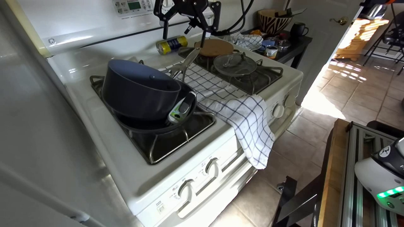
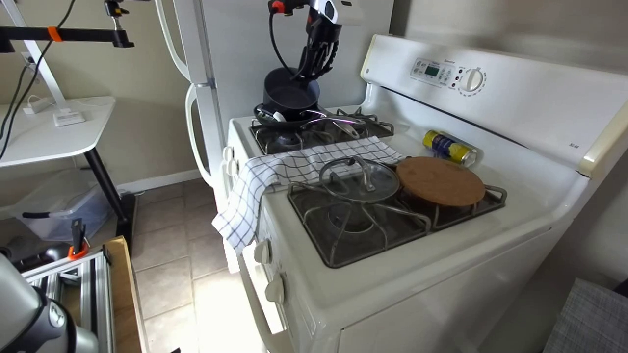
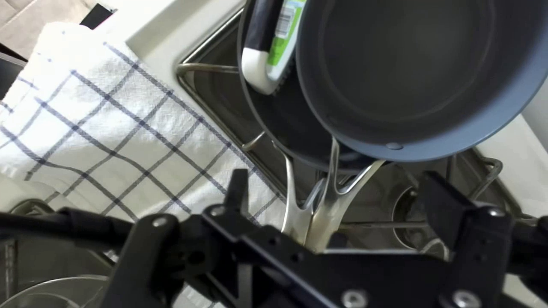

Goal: Take the pot off of the pan and place it to the left

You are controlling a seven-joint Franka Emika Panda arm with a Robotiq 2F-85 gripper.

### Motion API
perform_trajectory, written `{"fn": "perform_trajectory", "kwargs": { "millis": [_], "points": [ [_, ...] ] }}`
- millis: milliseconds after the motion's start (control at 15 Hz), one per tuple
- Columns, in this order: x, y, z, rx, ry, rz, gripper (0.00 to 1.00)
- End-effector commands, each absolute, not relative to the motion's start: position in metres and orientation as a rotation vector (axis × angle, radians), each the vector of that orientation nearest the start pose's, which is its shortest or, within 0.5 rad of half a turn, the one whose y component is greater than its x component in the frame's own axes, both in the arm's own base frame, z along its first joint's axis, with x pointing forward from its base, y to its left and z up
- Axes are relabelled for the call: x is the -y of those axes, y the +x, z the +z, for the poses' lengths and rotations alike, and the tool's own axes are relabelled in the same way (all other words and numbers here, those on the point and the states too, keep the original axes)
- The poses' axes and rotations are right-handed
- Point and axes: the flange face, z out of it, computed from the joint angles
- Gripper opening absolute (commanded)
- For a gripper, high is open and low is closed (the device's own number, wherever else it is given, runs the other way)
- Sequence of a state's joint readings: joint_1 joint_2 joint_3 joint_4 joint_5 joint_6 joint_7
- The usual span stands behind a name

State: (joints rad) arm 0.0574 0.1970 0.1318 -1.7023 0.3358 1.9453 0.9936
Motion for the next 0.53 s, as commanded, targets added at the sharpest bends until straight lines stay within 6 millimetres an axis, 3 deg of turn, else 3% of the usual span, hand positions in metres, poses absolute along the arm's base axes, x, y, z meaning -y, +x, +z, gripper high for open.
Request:
{"fn": "perform_trajectory", "kwargs": {
  "millis": [0, 467],
  "points": [
    [-0.135, 0.613, 0.484, -1.258, -2.53, 0.22, 1.0],
    [-0.146, 0.636, 0.468, -1.271, -2.394, 0.206, 1.0]
  ]
}}
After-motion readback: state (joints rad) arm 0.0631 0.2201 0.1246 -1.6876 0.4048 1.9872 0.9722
